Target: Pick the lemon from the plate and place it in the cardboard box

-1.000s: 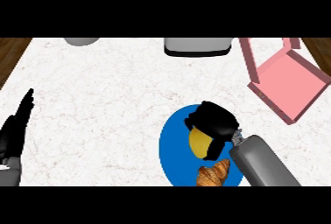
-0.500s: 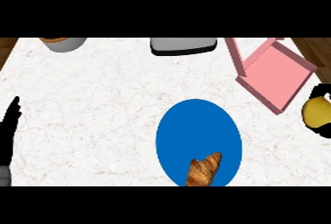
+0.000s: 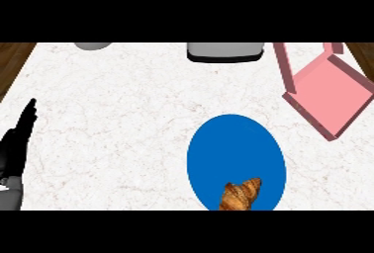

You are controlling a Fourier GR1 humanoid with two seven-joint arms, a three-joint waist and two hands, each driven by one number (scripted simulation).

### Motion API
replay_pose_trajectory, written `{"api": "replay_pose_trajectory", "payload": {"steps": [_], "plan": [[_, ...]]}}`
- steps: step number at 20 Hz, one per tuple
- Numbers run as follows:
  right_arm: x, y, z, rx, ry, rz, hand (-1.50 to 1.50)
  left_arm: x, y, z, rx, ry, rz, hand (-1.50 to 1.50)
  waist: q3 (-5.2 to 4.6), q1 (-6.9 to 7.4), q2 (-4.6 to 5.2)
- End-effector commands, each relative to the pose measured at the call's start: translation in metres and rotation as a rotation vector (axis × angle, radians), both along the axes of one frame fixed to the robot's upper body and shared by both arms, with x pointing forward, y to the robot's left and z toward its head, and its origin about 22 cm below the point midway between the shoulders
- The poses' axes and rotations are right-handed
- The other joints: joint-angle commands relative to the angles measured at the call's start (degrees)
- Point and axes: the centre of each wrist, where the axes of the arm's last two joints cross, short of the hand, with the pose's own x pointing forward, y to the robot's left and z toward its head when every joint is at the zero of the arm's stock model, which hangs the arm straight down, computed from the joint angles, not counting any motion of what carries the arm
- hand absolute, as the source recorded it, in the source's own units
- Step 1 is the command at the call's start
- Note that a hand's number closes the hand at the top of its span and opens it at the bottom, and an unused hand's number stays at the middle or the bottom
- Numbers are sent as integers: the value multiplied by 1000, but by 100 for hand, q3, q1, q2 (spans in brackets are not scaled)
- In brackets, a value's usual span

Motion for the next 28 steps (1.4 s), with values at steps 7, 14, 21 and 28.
{"api": "replay_pose_trajectory", "payload": {"steps": [7, 14, 21, 28], "plan": [[24, -13, 24, 226, -18, 111, 150, 7, -14, 9, -5, 17, -47, 0, -20, 253, -11], [92, 38, 48, 360, 26, 117, 150, 9, -6, 10, 3, 1, -63, 0, -28, 262, -14], [142, 86, 47, 407, 97, 105, 150, 18, -9, -3, 14, -10, -60, 0, -24, 333, 37], [164, 119, 12, 405, 146, 62, 150, 17, -17, -3, 1, -6, -80, 0, -17, 413, 74]]}}
